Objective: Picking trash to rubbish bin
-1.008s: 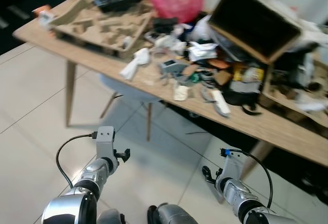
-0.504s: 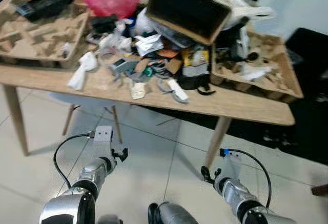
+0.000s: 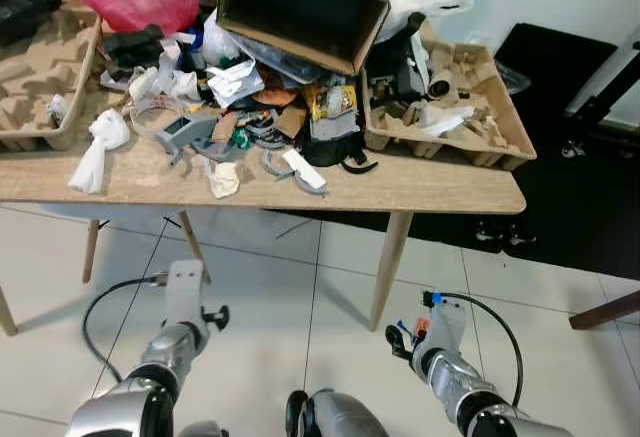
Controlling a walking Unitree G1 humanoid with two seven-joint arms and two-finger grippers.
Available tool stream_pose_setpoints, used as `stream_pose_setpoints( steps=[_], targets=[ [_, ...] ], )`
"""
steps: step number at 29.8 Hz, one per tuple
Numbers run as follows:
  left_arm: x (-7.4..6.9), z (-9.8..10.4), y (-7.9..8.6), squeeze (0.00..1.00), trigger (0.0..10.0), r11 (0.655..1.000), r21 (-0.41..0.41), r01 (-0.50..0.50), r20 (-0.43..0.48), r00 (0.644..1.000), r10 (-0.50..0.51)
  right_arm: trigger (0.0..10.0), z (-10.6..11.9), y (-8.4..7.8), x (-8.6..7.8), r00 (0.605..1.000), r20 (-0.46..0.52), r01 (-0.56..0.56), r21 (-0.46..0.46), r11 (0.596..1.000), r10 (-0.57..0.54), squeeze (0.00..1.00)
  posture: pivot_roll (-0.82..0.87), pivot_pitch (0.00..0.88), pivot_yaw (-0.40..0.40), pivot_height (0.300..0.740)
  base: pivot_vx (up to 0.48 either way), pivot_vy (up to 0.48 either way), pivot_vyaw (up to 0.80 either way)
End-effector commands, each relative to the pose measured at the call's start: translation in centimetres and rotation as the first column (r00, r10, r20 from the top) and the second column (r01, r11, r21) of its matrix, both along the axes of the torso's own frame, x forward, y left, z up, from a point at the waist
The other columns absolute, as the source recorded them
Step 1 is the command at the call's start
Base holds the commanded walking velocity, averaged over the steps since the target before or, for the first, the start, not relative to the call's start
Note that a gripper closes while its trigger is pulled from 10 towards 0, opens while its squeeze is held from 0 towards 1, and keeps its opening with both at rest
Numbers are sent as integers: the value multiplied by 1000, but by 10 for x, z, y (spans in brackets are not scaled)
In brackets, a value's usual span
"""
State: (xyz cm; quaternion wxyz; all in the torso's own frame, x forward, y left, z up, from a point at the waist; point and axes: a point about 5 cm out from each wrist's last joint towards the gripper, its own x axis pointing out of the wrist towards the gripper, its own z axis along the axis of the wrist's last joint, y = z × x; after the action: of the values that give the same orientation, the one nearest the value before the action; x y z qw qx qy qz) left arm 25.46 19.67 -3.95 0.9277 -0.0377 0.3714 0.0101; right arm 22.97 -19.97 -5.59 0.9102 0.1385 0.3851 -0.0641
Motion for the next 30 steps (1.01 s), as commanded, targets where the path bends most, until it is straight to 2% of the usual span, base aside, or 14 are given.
stream_pose_setpoints(
  steps=[1,3,7,9,10,14,16,18,19,23,29,30],
  targets=[
    [-9,-6,4,0,10000,1000,10,-8,-40,999,9,10000,-1,-10,-5,1000,-8,21,-23,1000,-21,0,139,111,-89,740,0,0,0],
    [-9,-6,4,0,10000,1000,13,-7,-39,999,7,10000,0,-12,-4,999,2,45,-11,999,-45,0,139,111,-89,740,0,0,0],
    [-6,-4,5,0,10000,1000,25,13,-28,1000,-12,10000,9,-33,3,990,49,131,-21,991,-130,0,133,95,-72,740,0,0,0],
    [-5,-3,4,0,10000,999,27,18,-25,1000,-17,10000,11,-37,3,988,55,144,-27,989,-142,0,133,95,-72,740,0,0,0],
    [-1,0,3,0,10000,999,31,29,-17,999,-28,10000,14,-45,4,983,68,173,-32,984,-171,0,125,92,-62,740,0,0,0],
    [6,4,0,0,10000,998,37,50,-2,999,-50,10000,18,-55,4,975,85,208,-34,978,-204,0,112,88,-58,740,0,0,0],
    [11,8,-7,0,10000,996,35,79,14,997,-80,10000,19,-60,3,973,92,217,-38,976,-212,0,109,85,-60,740,0,0,0],
    [13,8,-9,0,10000,995,34,88,19,996,-89,10000,19,-61,3,973,92,216,-38,976,-212,0,109,85,-60,740,0,0,0],
    [16,10,-16,0,10000,995,15,96,34,995,-97,10000,16,-57,1,977,81,203,-39,979,-199,0,108,87,-61,740,0,0,0],
    [17,10,-20,0,10000,995,8,103,37,994,-103,10000,13,-48,2,982,69,175,-26,984,-173,0,108,87,-61,740,0,0,0],
    [12,6,-17,0,10000,996,13,86,19,996,-87,10000,11,-34,4,994,53,97,-27,995,-95,0,137,87,-75,740,0,0,0],
    [9,5,-11,0,10000,998,24,62,9,998,-63,10000,10,-29,5,997,45,70,-32,997,-68,0,147,100,-76,740,0,0,0]
  ],
)
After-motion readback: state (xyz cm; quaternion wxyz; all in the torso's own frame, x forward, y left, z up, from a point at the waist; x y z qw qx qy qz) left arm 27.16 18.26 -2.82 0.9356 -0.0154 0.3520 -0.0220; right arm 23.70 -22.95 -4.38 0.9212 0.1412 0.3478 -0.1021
